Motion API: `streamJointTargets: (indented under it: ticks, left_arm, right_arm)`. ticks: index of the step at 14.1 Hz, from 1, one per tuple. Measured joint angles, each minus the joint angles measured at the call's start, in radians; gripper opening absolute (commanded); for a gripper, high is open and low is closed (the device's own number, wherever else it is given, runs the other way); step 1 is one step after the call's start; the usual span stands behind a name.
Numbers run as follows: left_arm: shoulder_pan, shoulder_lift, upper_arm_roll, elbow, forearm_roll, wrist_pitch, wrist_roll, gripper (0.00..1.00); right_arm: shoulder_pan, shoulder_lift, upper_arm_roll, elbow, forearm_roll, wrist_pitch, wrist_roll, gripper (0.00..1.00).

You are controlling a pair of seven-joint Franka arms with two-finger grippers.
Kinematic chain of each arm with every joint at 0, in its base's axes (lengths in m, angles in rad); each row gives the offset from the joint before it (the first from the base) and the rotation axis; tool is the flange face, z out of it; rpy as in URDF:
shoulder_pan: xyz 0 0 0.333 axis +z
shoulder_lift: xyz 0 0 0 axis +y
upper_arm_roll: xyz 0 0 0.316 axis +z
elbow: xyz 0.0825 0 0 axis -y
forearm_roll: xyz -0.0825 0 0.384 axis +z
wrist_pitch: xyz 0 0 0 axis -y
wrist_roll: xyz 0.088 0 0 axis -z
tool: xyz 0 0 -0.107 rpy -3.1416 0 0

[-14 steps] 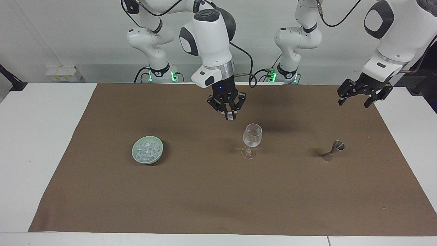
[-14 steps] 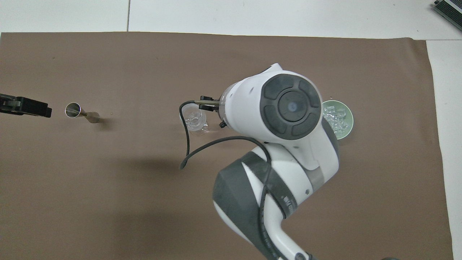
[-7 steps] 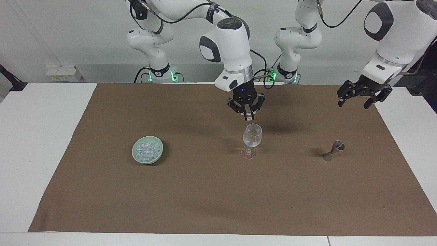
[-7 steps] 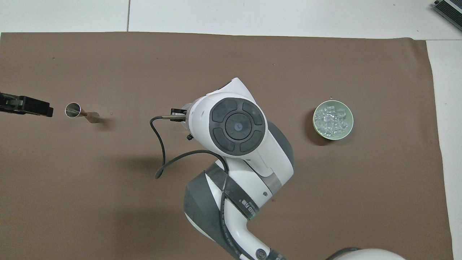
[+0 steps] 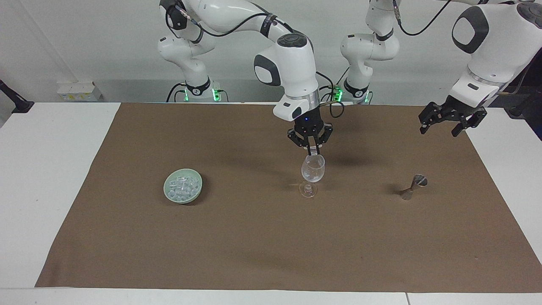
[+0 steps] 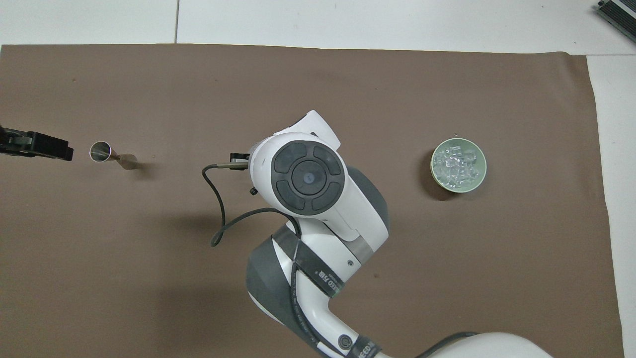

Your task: Pour wine and add ice with both arms

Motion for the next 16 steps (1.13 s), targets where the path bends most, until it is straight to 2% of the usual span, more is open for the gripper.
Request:
streamJointTargets:
  ticks: [6, 7, 8, 12, 16]
  left_arm:
    - [0.001, 0.018, 0.000, 0.025, 0.000, 0.002, 0.000, 1.00]
    - [0.002, 0.018, 0.002, 0.040, 0.000, 0.001, 0.000, 1.00]
    - [0.002, 0.016, 0.003, 0.051, 0.000, 0.000, 0.000, 1.00]
    - [0.003, 0.019, 0.004, 0.056, 0.001, 0.000, 0.000, 1.00]
    - [0.001, 0.022, -0.009, 0.056, 0.072, 0.001, -0.015, 1.00]
  right_arm:
    - [0.000, 0.034, 0.000, 0.002, -0.037, 0.035, 0.000, 0.01]
    - [0.000, 0.034, 0.000, 0.004, -0.037, 0.035, 0.000, 0.15]
    - [0.000, 0.034, 0.000, 0.005, -0.037, 0.035, 0.000, 0.22]
    - [0.001, 0.034, 0.000, 0.005, -0.037, 0.035, 0.000, 0.26]
    - [0.004, 0.034, 0.000, 0.005, -0.037, 0.035, 0.000, 0.33]
